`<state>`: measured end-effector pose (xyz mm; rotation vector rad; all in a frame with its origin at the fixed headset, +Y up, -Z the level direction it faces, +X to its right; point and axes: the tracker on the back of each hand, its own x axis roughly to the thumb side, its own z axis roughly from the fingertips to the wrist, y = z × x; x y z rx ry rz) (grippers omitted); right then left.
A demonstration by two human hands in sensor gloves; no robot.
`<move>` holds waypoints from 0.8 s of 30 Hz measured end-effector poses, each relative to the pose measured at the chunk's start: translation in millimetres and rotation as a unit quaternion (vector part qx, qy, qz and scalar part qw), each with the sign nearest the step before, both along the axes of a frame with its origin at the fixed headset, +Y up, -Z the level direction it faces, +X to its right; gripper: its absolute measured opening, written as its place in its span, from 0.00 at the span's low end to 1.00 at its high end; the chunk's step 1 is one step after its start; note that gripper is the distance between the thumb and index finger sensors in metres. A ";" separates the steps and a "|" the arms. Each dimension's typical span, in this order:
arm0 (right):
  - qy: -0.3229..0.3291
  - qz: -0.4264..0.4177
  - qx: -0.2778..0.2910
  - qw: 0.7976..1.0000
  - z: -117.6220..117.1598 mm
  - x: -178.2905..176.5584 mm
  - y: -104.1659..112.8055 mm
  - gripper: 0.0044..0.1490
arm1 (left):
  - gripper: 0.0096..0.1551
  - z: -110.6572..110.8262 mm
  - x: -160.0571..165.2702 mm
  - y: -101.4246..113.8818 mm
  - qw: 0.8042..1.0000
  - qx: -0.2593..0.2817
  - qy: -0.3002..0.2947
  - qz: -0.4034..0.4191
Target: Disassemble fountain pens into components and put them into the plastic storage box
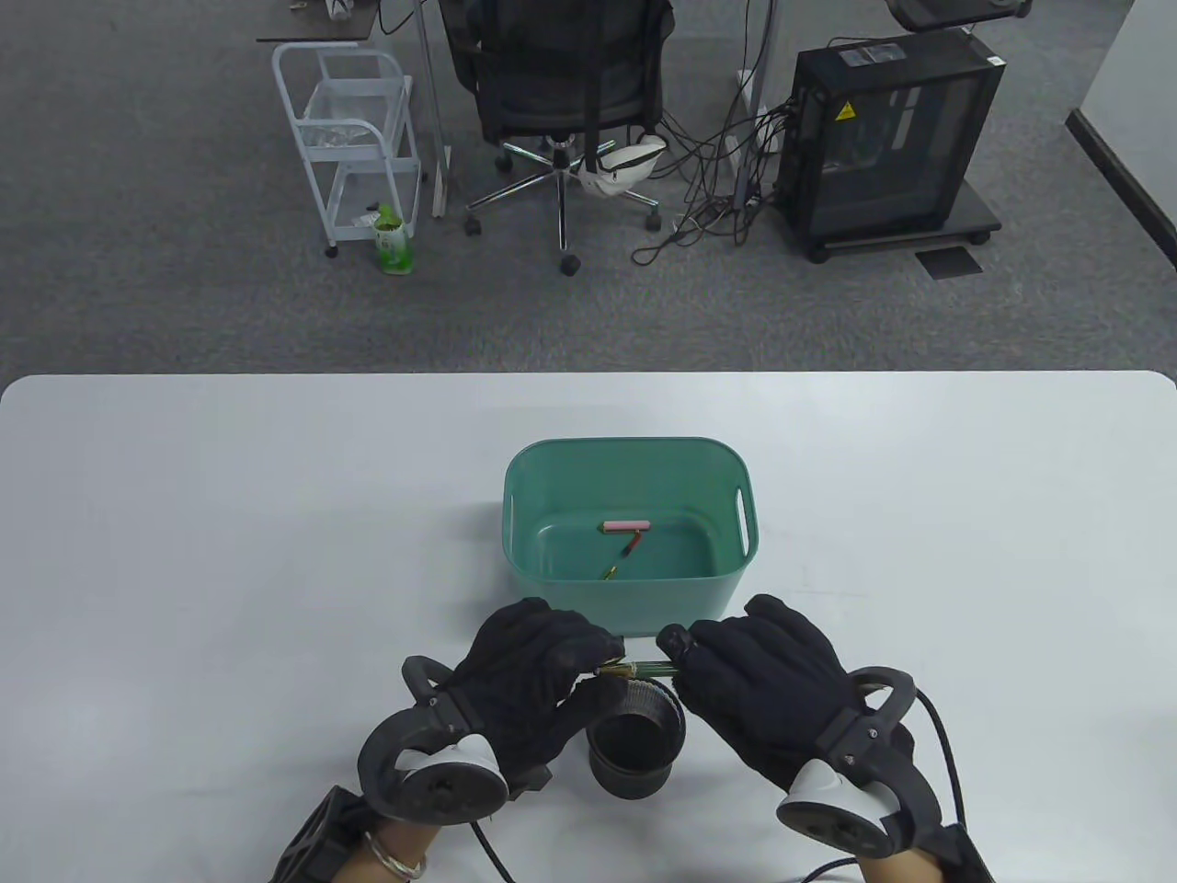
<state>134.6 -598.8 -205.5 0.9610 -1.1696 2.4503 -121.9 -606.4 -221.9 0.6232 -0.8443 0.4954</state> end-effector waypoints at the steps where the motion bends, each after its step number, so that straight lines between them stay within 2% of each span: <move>1: 0.000 0.000 0.000 1.000 0.0 0.0 0.0 0.26 | 0.24 -0.1 0.0 0.0 1.000 -0.001 0.000 0.001; 24: 0.004 0.008 0.000 1.000 0.8 -3.3 -1.8 0.26 | 0.30 -4.0 -2.8 -0.1 1.000 -0.004 -0.001 0.021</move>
